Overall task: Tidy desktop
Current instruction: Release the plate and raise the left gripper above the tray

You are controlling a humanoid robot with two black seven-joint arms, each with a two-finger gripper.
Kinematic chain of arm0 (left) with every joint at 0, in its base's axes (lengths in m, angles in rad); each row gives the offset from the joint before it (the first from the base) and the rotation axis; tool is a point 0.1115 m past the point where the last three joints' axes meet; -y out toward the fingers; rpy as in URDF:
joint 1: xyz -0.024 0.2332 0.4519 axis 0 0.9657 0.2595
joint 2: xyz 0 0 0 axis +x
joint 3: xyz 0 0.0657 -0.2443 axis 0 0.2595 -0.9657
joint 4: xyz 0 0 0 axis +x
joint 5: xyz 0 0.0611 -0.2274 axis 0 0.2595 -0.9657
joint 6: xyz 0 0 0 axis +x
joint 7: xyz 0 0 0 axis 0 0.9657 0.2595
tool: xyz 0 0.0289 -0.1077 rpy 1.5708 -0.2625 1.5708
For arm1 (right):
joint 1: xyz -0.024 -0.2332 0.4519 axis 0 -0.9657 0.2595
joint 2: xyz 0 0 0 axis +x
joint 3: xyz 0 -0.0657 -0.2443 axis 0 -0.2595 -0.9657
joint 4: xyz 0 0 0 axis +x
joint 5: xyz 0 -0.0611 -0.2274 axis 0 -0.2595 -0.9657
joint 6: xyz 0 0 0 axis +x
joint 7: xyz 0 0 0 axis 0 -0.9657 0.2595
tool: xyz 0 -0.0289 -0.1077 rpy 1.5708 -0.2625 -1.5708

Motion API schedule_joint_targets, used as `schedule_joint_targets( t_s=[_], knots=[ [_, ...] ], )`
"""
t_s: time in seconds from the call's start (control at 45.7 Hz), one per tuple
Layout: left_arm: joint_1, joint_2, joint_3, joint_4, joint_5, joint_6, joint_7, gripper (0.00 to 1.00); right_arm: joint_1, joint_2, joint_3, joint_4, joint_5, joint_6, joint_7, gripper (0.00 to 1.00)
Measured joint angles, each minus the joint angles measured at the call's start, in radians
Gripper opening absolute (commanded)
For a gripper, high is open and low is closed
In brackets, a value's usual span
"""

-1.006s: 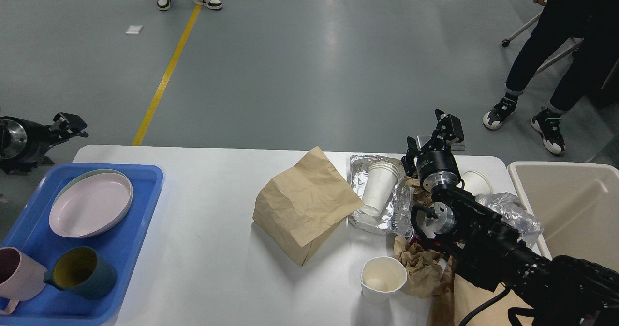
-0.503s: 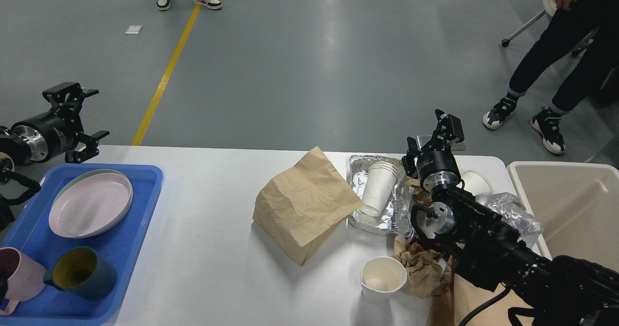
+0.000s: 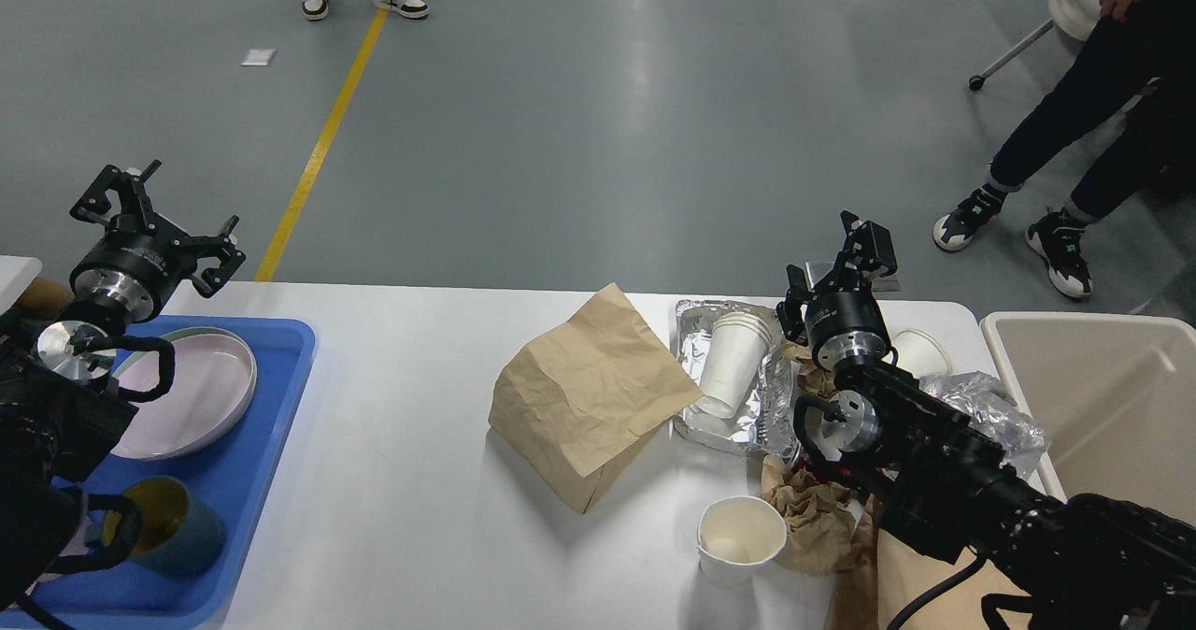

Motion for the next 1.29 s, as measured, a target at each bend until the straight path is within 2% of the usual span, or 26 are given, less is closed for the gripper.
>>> schedule_joint_targets(
  t_s=[0.153, 0.219, 0.437, 0.503, 0.722, 1.115, 1.203, 1.29],
  knots=[
    [-0.024, -0.033, -0.035, 0.0, -0.032, 0.108, -0.005, 0.96, 0.0, 0.0, 0.0, 0.0, 0.0, 0.0, 0.0, 1.0],
    [-0.028, -0.049, -0.035, 0.0, -0.031, 0.126, -0.018, 0.96, 0.0, 0.0, 0.0, 0.0, 0.0, 0.0, 0.0, 1.0],
    [-0.018, -0.083, 0.004, -0.037, -0.019, 0.127, -0.126, 0.96, 0.0, 0.0, 0.0, 0.0, 0.0, 0.0, 0.0, 1.0],
    [-0.016, -0.084, 0.022, -0.058, -0.018, 0.12, -0.142, 0.96, 0.0, 0.0, 0.0, 0.0, 0.0, 0.0, 0.0, 1.0],
    [-0.024, -0.097, 0.095, -0.085, -0.018, 0.107, -0.149, 0.96, 0.0, 0.0, 0.0, 0.0, 0.0, 0.0, 0.0, 1.0],
    [-0.038, -0.133, 0.099, -0.085, -0.021, 0.12, -0.159, 0.96, 0.0, 0.0, 0.0, 0.0, 0.0, 0.0, 0.0, 1.0],
    [-0.033, -0.148, 0.098, -0.085, -0.021, 0.118, -0.177, 0.96, 0.0, 0.0, 0.0, 0.0, 0.0, 0.0, 0.0, 1.0],
    [-0.021, -0.175, 0.098, -0.085, -0.021, 0.11, -0.214, 0.96, 0.0, 0.0, 0.0, 0.0, 0.0, 0.0, 0.0, 1.0]
  ],
)
